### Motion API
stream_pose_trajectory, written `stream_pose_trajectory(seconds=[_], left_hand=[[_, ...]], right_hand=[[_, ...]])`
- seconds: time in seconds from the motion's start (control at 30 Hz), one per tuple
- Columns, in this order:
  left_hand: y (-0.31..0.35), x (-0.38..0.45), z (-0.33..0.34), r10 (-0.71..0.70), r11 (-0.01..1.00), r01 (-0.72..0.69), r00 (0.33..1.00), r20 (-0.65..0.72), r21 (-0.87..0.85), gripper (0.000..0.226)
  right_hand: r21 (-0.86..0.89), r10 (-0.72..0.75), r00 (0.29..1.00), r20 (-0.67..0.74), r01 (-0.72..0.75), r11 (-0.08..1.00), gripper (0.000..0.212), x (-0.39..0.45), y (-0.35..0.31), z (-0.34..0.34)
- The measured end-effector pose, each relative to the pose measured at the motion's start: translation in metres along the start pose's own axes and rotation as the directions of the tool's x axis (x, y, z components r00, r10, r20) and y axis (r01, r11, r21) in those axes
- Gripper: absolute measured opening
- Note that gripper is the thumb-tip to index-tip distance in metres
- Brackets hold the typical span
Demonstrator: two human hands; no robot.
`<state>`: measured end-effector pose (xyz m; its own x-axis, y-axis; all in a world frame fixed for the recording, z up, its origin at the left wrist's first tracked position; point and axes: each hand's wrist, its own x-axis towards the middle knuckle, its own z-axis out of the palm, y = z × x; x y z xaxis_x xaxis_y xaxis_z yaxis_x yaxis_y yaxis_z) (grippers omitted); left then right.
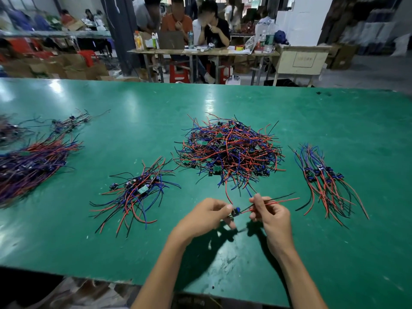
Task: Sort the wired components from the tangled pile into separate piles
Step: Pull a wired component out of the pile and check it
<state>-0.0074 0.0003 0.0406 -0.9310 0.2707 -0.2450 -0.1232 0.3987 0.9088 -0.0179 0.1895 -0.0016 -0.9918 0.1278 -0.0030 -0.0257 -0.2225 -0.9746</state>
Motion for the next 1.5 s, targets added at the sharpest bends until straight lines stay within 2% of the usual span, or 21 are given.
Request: stream_pose_trajectory(seconds=[0.07, 0.17, 0.27, 0.37, 0.43, 0.53, 0.67, 0.73, 0.8, 0.87, 1.0, 1.1, 1.13, 1.23, 1.37, 1.5], left_hand=[[-0.007, -0.005, -0.012, 0.030, 0.997, -0.030, 1.000, -0.001, 0.065, 0.025], [-0.015, -0.005, -0.020, 0.083, 0.987, -0.067, 0.990, -0.110, 0.145, 0.025], [-0.020, -0.004, -0.016, 0.117, 0.987, -0.092, 0.974, -0.195, 0.131, 0.027], [-0.021, -0.004, -0.012, 0.137, 0.989, -0.120, 0.965, -0.222, 0.089, 0.022], [-0.019, -0.005, -0.007, 0.197, 0.976, -0.166, 0.947, -0.254, 0.138, 0.016], [-0.018, -0.005, 0.002, 0.316, 0.945, -0.257, 0.870, -0.379, 0.201, 0.013], [-0.023, -0.002, 0.011, 0.463, 0.886, -0.365, 0.733, -0.499, 0.286, 0.028], [-0.024, -0.001, 0.013, 0.510, 0.860, -0.398, 0.672, -0.538, 0.318, 0.032], [-0.024, 0.001, 0.016, 0.511, 0.859, -0.413, 0.638, -0.576, 0.304, 0.031], [-0.025, 0.002, 0.017, 0.492, 0.869, -0.410, 0.647, -0.583, 0.278, 0.028], [-0.028, 0.002, 0.015, 0.451, 0.893, -0.360, 0.704, -0.548, 0.272, 0.021], [-0.030, 0.002, 0.014, 0.411, 0.904, -0.256, 0.745, -0.525, 0.343, 0.011], [-0.029, 0.003, 0.015, 0.395, 0.902, -0.215, 0.760, -0.516, 0.374, 0.014], [-0.031, 0.004, 0.013, 0.349, 0.905, -0.153, 0.802, -0.485, 0.397, 0.020], [-0.036, 0.005, 0.015, 0.299, 0.919, -0.127, 0.843, -0.448, 0.373, 0.017], [-0.037, 0.003, 0.021, 0.386, 0.883, -0.190, 0.814, -0.434, 0.429, 0.006]], right_hand=[[0.123, 0.060, 0.998, -0.033, -0.056, 0.991, 0.032, 0.003, 0.000, 0.000], [0.228, 0.121, 0.993, 0.003, -0.119, 0.966, 0.033, 0.008, 0.001, -0.003], [0.277, 0.177, 0.981, 0.078, -0.192, 0.941, 0.029, 0.008, 0.000, -0.005], [0.372, 0.206, 0.977, 0.061, -0.214, 0.903, 0.028, 0.009, 0.000, -0.008], [0.441, 0.218, 0.975, 0.048, -0.217, 0.871, 0.034, 0.010, 0.000, -0.011], [0.492, 0.219, 0.974, 0.063, -0.221, 0.842, 0.041, 0.011, -0.002, -0.015], [0.522, 0.196, 0.977, 0.079, -0.208, 0.827, 0.045, 0.010, -0.002, -0.017], [0.514, 0.167, 0.982, 0.091, -0.190, 0.837, 0.046, 0.009, 0.000, -0.019], [0.468, 0.143, 0.985, 0.095, -0.171, 0.867, 0.047, 0.008, 0.002, -0.018], [0.402, 0.107, 0.988, 0.115, -0.145, 0.904, 0.046, 0.006, 0.002, -0.016], [0.277, 0.041, 0.985, 0.168, -0.087, 0.957, 0.050, 0.002, 0.003, -0.015], [0.144, -0.005, 0.976, 0.216, -0.027, 0.989, 0.033, 0.000, 0.002, -0.012], [0.089, -0.019, 0.977, 0.213, 0.000, 0.996, 0.028, -0.001, 0.002, -0.010], [0.000, -0.056, 0.993, 0.101, 0.057, 0.998, 0.021, -0.004, 0.005, -0.003], [0.047, -0.063, 0.998, -0.031, 0.064, 0.997, 0.024, -0.003, 0.006, -0.001], [0.080, -0.057, 0.990, -0.128, 0.068, 0.994, 0.026, -0.002, 0.008, -0.002]])
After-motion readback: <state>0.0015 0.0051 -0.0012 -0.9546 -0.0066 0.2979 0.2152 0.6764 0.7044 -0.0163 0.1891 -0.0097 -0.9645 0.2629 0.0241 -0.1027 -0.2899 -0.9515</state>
